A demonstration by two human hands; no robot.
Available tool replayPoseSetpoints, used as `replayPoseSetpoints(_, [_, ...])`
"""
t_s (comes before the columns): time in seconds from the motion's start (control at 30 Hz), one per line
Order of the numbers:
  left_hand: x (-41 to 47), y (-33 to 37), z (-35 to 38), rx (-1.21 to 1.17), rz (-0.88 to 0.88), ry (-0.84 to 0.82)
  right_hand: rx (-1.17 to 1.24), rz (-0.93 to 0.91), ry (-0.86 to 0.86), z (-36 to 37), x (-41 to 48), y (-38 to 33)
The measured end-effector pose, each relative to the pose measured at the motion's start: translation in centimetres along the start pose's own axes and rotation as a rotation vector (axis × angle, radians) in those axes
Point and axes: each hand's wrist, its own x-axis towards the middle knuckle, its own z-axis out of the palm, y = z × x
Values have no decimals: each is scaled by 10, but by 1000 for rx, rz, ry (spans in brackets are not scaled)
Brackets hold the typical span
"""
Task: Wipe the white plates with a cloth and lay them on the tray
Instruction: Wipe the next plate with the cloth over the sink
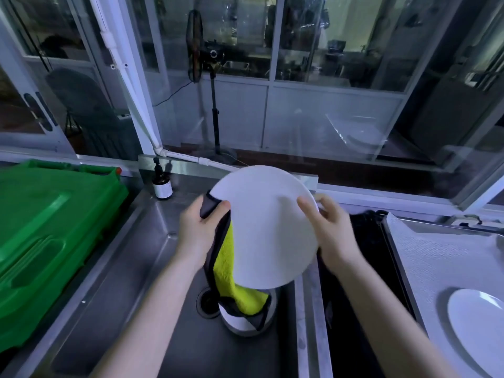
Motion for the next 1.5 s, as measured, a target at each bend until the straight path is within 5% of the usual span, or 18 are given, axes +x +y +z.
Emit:
replayPoseSetpoints(0.13, [2,21,12,260,232,-389,-527,-206,-399,-7,31,-30])
replayPoseSetpoints(0.23, [-2,21,18,302,223,-541,-631,-280,-450,0,24,-27])
replayPoseSetpoints(0.3, [-7,12,13,269,179,-460,-541,-239,-378,-6,18,-17])
replayPoseSetpoints(0.43, [-26,-15,10,27,-36,41,-57,14,92,4,-3,8])
replayPoseSetpoints(0.53, [-26,-23,8,-67,-139,123,74,107,207,20,-18,23])
replayPoseSetpoints(0.73, [-5,0,-7,144,58,-182,-308,-45,-328,-8,8,-13])
replayPoseSetpoints(0.9, [-5,18,4,329,96,-495,-558,-130,-489,4,19,-17])
replayPoseSetpoints(1.03, [-20,-5,-3,283,7,-283,-486,-191,-354,4,14,0])
replayPoseSetpoints(1.17, [-34,-26,0,11,-220,170,-35,53,165,30,-4,22])
replayPoseSetpoints(1.23, [-32,-28,3,-118,-291,256,159,196,334,52,-16,33])
replayPoseSetpoints(1.37, [-15,-30,-10,-266,-387,210,-16,94,153,41,-21,38])
replayPoseSetpoints(1.5, [0,-28,-19,-250,-354,214,-531,-496,-123,10,-22,25])
